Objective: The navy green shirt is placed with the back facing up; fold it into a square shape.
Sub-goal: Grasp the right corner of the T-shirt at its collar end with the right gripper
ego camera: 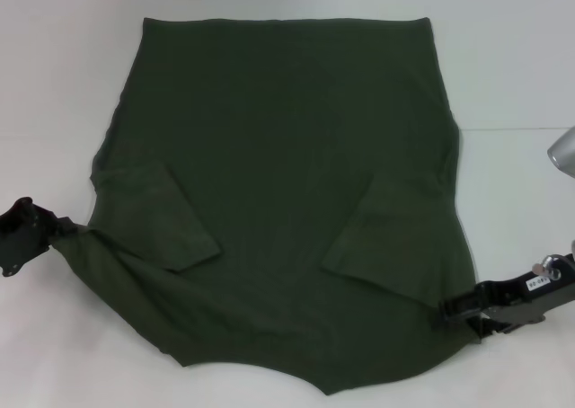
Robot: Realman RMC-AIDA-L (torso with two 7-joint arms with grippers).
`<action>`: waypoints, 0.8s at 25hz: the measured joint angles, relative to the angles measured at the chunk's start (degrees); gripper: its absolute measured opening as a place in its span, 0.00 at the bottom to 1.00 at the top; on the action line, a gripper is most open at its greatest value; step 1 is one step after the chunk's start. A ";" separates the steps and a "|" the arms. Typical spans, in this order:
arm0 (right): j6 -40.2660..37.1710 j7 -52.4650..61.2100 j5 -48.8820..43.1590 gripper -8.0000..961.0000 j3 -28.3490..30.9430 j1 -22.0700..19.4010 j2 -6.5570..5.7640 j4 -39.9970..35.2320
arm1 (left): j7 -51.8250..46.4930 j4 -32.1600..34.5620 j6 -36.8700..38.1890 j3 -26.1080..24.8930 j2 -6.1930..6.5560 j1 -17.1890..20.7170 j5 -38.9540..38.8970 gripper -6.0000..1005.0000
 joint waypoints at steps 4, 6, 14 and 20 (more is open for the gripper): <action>0.69 -0.46 1.43 0.90 1.05 0.33 0.68 0.00 | -0.04 -0.07 0.00 0.07 0.00 -0.06 -0.46 0.01; 1.19 -0.72 2.74 0.90 1.08 0.41 1.11 0.00 | -0.04 -0.08 0.00 0.16 0.00 -0.06 -0.71 0.01; 1.89 -1.13 4.31 0.88 0.94 1.22 3.04 -0.02 | 0.04 -0.09 0.10 -0.05 0.00 0.08 -0.77 0.01; 1.53 -1.35 4.75 0.86 0.79 1.64 3.47 -0.03 | 0.25 -0.09 0.14 -0.02 -0.03 0.12 -0.79 0.01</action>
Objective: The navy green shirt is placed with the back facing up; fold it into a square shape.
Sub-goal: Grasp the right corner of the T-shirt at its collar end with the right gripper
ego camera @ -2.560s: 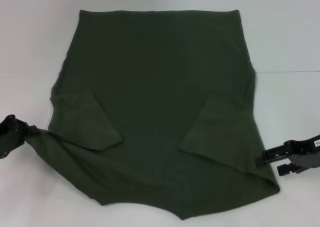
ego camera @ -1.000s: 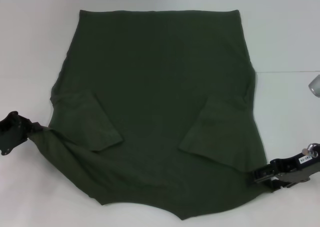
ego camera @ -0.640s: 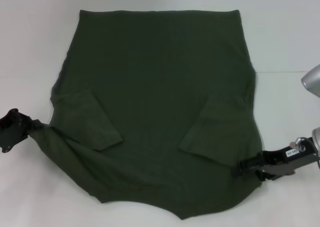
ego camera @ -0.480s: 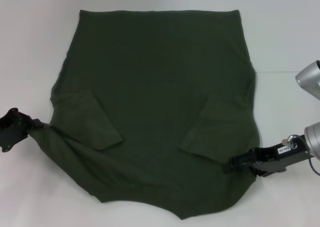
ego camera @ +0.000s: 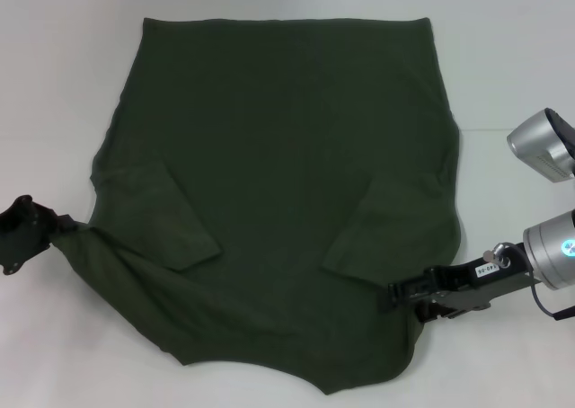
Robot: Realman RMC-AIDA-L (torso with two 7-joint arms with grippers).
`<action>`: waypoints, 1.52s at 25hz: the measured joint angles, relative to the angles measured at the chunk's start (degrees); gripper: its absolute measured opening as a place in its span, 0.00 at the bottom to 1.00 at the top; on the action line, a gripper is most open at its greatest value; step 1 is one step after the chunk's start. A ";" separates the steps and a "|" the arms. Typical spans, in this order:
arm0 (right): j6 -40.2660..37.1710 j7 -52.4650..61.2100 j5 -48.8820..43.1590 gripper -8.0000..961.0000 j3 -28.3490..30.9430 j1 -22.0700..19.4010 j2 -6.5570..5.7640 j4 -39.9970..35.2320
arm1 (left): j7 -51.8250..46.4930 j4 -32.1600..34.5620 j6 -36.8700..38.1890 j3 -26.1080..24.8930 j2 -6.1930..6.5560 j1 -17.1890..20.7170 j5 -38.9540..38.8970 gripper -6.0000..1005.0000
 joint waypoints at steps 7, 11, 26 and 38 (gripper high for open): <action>0.42 0.36 0.37 0.84 0.61 -0.56 -0.43 0.00 | 0.12 0.00 -0.02 0.31 0.03 0.00 0.00 0.01; 0.99 0.20 0.44 0.83 1.96 -0.58 -0.30 0.01 | 0.21 0.00 0.05 0.32 0.03 0.03 0.00 0.01; 0.11 0.07 0.44 0.79 7.95 -1.27 -0.72 0.00 | 0.74 0.00 0.28 -0.03 -0.06 0.19 -0.01 0.01; -0.90 1.16 0.08 0.74 8.83 -1.71 -1.52 0.04 | 0.78 -0.09 0.25 -0.01 -0.10 0.09 -0.08 0.01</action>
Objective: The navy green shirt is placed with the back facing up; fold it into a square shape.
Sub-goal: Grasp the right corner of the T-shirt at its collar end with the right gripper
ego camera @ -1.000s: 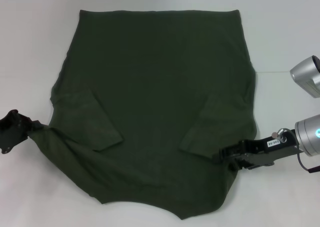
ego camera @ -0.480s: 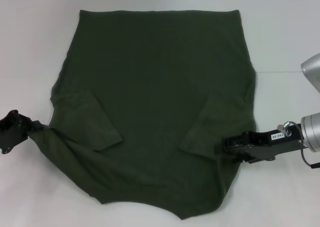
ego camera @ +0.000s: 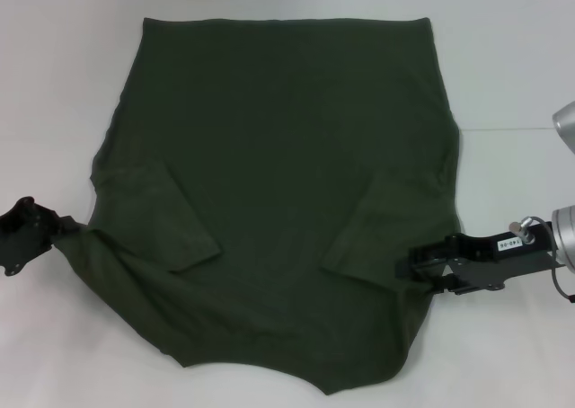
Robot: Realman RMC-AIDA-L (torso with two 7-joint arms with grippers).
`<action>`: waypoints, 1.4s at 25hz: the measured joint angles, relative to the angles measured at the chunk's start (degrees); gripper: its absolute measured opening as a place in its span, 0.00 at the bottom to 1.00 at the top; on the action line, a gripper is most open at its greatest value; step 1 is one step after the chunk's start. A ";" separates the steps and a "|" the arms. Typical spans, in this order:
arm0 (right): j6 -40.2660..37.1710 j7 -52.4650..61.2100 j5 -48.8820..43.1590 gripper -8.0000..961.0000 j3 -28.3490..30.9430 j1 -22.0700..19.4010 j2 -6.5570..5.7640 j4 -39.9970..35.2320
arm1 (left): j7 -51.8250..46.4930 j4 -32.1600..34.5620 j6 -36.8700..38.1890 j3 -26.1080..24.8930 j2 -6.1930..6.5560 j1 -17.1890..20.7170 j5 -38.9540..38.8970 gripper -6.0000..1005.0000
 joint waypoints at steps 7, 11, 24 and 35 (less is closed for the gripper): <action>0.00 1.29 -0.09 0.64 -0.29 -0.82 -0.75 -0.02 | 0.00 0.00 0.06 -0.02 0.01 0.04 0.00 0.01; 0.02 1.48 -0.16 0.48 -0.32 -1.15 -0.88 -0.02 | 0.00 0.00 0.05 -0.02 0.03 0.00 0.00 0.01; 0.87 -2.60 -0.24 0.39 -1.94 -2.19 -0.95 -0.58 | 0.05 0.00 -0.10 -0.02 0.03 0.01 0.00 0.01; 0.98 -4.97 -0.26 0.10 -1.99 -2.52 -1.01 -0.65 | 0.16 -0.08 -0.31 0.17 -0.04 0.36 -0.47 0.01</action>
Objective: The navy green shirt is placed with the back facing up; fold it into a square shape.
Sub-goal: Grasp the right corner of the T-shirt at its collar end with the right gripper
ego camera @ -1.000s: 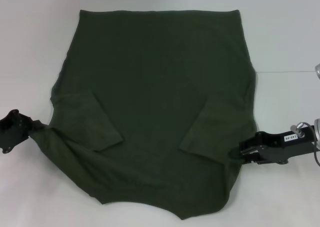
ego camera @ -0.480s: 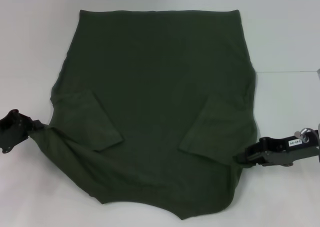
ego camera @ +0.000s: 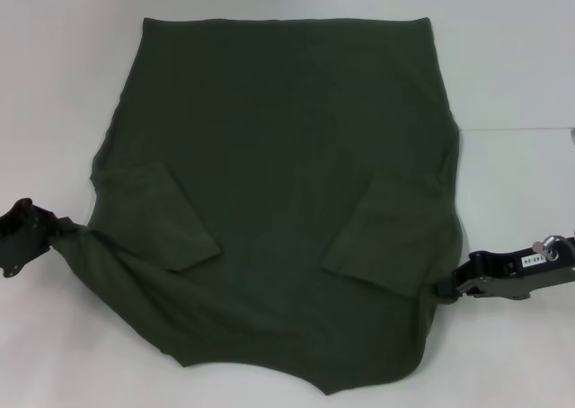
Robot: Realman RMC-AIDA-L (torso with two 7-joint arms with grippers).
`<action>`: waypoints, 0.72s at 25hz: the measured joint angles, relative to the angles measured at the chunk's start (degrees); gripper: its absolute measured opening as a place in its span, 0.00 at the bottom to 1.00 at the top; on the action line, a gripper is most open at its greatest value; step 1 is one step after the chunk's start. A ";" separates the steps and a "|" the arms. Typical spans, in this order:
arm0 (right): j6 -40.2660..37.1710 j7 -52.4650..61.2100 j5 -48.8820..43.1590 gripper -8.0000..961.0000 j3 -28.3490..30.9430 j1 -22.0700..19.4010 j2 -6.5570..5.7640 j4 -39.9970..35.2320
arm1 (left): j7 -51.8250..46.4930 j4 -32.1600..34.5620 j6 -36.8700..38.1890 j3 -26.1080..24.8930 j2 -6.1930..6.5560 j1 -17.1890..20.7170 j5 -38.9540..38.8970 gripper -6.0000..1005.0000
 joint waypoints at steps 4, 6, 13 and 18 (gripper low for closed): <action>-0.11 -0.37 -0.04 0.05 -0.57 -0.15 -0.23 -0.07 | 0.01 -0.01 0.22 0.06 -0.01 0.00 -0.03 0.01; -0.11 -0.69 -0.07 0.05 -0.83 -0.33 -0.51 -0.13 | 0.01 -0.01 0.34 0.07 -0.01 0.00 -0.04 0.01; -1.37 -3.43 0.03 0.07 -0.58 -1.45 -1.42 -1.03 | 0.33 0.26 2.08 0.01 -0.01 0.32 -0.06 0.01; -3.92 -6.35 0.00 0.08 -0.98 -2.30 -2.05 -2.90 | 0.84 0.89 5.21 -0.10 0.12 0.66 -0.06 0.01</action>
